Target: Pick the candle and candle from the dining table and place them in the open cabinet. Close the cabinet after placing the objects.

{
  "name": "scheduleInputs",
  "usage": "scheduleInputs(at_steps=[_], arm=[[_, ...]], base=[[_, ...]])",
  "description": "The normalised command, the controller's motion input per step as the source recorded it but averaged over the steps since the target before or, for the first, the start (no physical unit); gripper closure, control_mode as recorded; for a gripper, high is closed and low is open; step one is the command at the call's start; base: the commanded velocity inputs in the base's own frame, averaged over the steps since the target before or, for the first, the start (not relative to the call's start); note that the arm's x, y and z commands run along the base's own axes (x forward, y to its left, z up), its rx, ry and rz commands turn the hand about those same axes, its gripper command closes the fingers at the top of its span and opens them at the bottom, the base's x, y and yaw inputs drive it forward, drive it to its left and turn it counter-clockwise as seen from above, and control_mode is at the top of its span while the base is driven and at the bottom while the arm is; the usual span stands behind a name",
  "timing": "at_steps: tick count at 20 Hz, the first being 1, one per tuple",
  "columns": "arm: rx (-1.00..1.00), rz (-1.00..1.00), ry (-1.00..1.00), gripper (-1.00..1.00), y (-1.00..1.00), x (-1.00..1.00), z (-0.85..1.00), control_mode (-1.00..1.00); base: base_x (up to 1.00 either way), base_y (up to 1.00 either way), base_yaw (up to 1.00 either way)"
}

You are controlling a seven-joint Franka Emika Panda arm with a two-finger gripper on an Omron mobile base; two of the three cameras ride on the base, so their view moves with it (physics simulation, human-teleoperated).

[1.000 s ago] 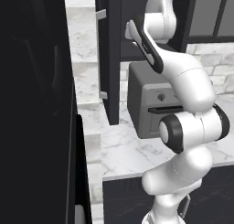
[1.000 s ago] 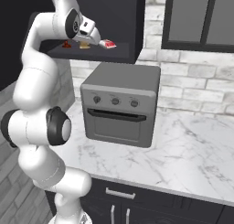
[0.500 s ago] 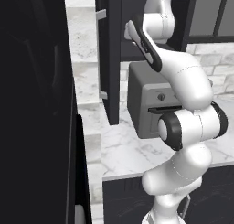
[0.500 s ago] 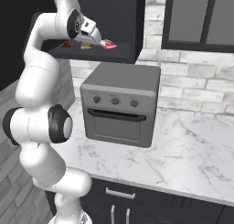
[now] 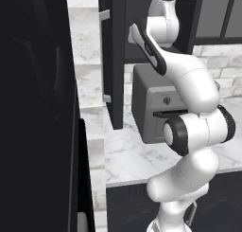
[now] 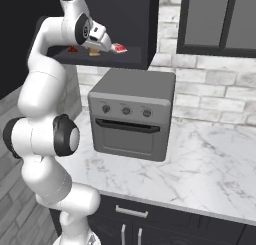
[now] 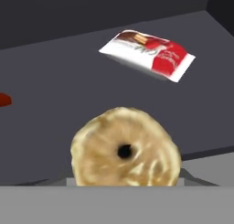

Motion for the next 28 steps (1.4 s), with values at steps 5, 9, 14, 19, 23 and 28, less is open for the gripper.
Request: scheduleInputs(at_steps=[5,9,14,19,23,28], arm=[[0.0,0.0,0.0,1.0,0.0,0.11,-0.09,-1.0],[0.0,0.0,0.0,1.0,0.0,0.16,-0.08,-1.0],[0.0,0.0,0.0,1.0,0.02,0.18,-0.07,-1.0],[0.0,0.0,0.0,1.0,0.02,0.21,-0.05,-1.0],[0.0,0.0,0.0,1.0,0.01,0.22,-0.04,-1.0],[0.0,0.0,0.0,1.0,0.01,0.2,-0.02,-1.0]], base=[[0.0,0.0,0.0],[0.0,0.0,0.0],[0.0,0.0,0.0],[0.0,0.0,0.0],[0.0,0.0,0.0],[0.0,0.0,0.0]])
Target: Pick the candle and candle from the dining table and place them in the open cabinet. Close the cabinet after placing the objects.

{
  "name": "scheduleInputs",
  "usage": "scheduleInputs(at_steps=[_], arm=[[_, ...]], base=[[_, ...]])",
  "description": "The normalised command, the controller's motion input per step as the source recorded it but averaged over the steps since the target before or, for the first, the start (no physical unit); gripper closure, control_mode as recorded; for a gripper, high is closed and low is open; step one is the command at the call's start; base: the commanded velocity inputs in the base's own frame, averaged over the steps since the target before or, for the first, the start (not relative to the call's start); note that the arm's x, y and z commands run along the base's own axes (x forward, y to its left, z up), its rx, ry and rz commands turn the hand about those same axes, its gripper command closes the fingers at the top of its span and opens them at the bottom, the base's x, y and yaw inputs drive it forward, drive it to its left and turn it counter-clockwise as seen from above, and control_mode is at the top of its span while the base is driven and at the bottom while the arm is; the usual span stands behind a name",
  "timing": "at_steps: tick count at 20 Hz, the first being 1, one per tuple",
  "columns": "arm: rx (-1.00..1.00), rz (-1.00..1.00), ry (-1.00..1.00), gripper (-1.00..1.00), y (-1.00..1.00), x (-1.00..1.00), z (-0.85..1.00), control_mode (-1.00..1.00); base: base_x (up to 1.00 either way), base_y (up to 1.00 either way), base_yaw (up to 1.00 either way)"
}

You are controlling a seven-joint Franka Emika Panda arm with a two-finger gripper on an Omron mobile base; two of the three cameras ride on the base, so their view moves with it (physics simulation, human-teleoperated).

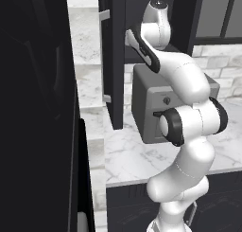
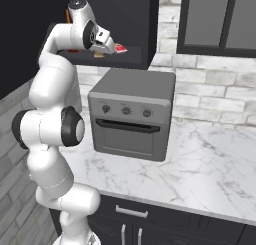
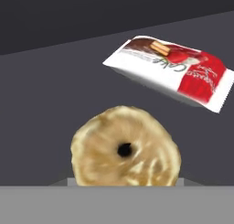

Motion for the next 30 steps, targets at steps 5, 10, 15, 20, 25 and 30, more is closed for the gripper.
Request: scheduleInputs(at_steps=[5,10,15,20,25,30], arm=[[0.0,0.0,0.0,1.0,0.04,0.22,-0.02,-1.0],[0.0,0.0,0.0,1.0,0.04,0.22,-0.02,-1.0],[0.0,0.0,0.0,1.0,0.03,0.2,-0.03,-1.0],[0.0,0.0,0.0,1.0,0.01,0.18,-0.08,-1.0],[0.0,0.0,0.0,1.0,0.07,0.17,-0.12,-1.0],[0.0,0.0,0.0,-1.0,0.11,0.19,-0.1,-1.0]], base=[[0.0,0.0,0.0],[0.0,0.0,0.0],[0.0,0.0,0.0],[0.0,0.0,0.0],[0.0,0.0,0.0],[0.0,0.0,0.0]])
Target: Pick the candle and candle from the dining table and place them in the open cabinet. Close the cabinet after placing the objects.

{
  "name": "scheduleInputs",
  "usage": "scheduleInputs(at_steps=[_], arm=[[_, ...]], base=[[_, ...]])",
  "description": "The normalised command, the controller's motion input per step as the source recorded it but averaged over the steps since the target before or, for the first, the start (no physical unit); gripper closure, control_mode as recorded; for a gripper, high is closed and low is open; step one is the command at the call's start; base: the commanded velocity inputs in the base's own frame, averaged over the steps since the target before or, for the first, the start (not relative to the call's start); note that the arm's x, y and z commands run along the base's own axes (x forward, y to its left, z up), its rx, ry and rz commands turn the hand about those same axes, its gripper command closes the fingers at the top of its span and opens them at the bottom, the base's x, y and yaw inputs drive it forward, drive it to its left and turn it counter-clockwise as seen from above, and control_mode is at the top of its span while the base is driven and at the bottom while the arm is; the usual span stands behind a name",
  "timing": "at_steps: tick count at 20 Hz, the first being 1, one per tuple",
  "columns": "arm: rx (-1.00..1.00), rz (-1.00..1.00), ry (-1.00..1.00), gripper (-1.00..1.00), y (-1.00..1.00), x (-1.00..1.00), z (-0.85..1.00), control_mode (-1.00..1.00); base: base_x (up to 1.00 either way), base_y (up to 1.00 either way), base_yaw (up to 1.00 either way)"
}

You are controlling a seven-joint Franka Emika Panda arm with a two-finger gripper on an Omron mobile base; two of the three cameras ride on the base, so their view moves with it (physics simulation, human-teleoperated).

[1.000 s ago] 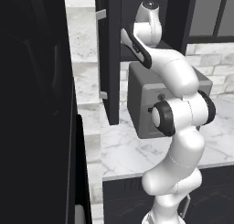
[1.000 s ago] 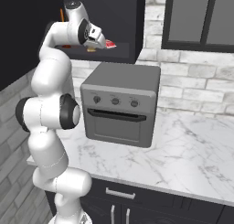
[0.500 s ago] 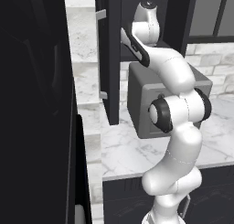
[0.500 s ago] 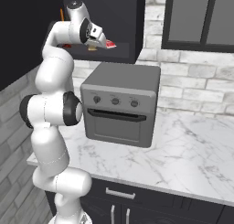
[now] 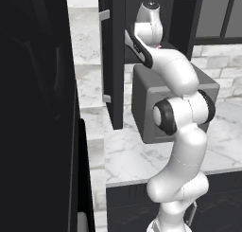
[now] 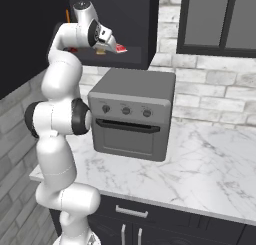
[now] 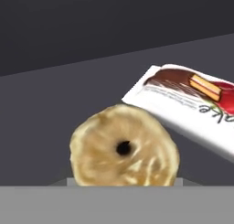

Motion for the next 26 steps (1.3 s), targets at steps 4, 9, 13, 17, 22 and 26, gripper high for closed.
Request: scheduleInputs(at_steps=[4,9,13,17,22,26], arm=[[0.0,0.0,0.0,-1.0,0.03,0.13,-0.02,-1.0],[0.0,0.0,-0.02,-1.0,0.0,0.0,0.0,-1.0],[0.0,0.0,-0.02,-1.0,0.0,0.0,0.0,-1.0],[0.0,0.0,0.0,-1.0,0.08,-0.02,0.0,-1.0],[0.0,0.0,-0.03,-1.0,0.02,-0.56,0.0,-1.0],[0.0,0.0,-0.1,-1.0,0.0,-0.81,0.0,-1.0]], base=[[0.0,0.0,0.0],[0.0,0.0,0.0],[0.0,0.0,0.0],[0.0,0.0,0.0],[0.0,0.0,0.0],[0.0,0.0,0.0]])
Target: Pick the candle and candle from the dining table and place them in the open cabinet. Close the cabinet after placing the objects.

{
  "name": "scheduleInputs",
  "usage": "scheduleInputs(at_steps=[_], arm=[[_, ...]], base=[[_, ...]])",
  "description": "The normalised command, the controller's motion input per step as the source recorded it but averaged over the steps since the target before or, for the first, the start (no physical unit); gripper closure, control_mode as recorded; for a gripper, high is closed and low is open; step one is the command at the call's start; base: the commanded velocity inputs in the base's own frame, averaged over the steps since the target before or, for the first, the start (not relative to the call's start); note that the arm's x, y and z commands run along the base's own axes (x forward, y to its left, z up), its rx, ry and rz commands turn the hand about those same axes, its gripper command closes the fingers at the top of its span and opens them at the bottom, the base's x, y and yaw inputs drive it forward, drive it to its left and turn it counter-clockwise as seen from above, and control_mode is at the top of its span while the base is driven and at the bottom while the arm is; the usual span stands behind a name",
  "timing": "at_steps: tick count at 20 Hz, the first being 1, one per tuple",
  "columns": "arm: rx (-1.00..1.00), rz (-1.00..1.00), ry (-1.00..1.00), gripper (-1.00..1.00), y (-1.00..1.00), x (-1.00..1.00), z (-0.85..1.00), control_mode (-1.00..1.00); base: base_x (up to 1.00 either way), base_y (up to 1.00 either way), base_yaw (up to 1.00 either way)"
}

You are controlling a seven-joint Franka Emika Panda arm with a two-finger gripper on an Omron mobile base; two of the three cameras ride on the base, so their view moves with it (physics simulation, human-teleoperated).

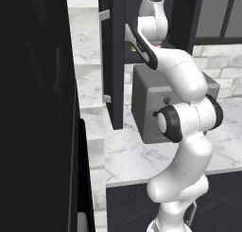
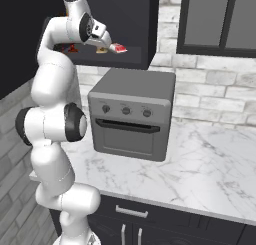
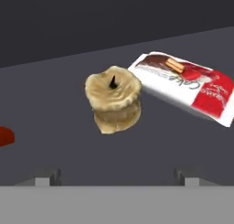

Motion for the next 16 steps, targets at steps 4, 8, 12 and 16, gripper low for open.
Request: scheduleInputs(at_steps=[4,8,12,16], arm=[[0.0,0.0,-0.11,-1.0,0.0,-0.84,0.0,-1.0],[0.0,0.0,-0.11,-1.0,0.0,-0.91,0.0,-1.0],[0.0,0.0,-0.1,-1.0,-0.01,-0.89,0.0,-1.0],[0.01,0.0,-0.06,-1.0,-0.07,-0.87,0.0,-1.0]], base=[[0.0,0.0,0.0],[0.0,0.0,0.0],[0.0,0.0,0.0],[0.0,0.0,0.0]])
